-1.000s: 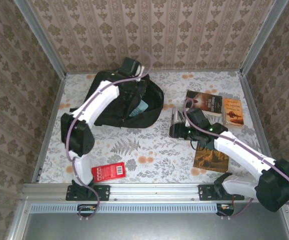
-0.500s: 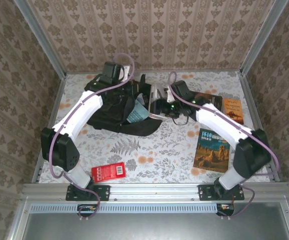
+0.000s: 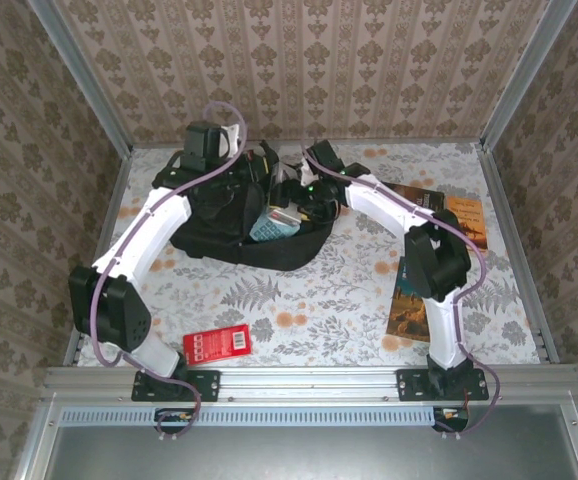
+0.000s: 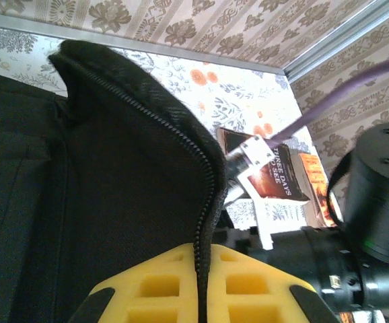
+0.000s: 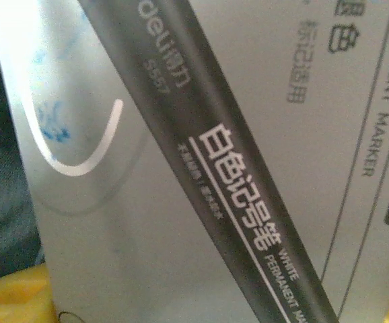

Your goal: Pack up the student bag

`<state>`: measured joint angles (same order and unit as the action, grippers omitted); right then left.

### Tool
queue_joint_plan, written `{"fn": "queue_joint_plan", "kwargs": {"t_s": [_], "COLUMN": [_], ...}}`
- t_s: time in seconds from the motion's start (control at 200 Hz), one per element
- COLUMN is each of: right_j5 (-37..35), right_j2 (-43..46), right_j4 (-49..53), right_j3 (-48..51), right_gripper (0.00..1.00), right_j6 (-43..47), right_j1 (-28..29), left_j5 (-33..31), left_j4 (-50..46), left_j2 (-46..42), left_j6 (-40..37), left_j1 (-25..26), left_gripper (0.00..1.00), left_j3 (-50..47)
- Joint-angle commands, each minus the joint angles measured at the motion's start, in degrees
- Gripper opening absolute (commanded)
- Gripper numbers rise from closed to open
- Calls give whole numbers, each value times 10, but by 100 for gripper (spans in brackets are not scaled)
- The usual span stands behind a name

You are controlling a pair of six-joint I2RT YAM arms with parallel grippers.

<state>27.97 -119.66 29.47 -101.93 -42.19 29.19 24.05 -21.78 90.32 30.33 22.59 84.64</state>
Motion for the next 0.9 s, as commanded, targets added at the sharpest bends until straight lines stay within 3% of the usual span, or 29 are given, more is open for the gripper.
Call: {"fn": "queue_joint_plan", "kwargs": {"t_s": [0.0,0.33,0.59,0.77,0.895], "right_j5": [26,2,28,61,60], "right_j2": [-38,-45,-72,-94,-78], "right_j4": [10,20,26,-49,-76], "right_j3": [-50,-39,-59,-78,-62], "right_gripper": [75,80,84,97,100], "right_j6": [-35,-66,-60,-80,-74], "right_j1": [9,32,45,47,45], "left_j5": [24,24,33,39,40], "left_j4": [43,46,47,53,52], "left_j2": [-37,-34,-17,-17,-18], "left_j6": [24,38,46,47,48], "left_j1": [-9,-31,-33,-34,-38], "left_gripper": [0,0,0,0,0], "left_j3": [-3,-3,6,2,1]}}
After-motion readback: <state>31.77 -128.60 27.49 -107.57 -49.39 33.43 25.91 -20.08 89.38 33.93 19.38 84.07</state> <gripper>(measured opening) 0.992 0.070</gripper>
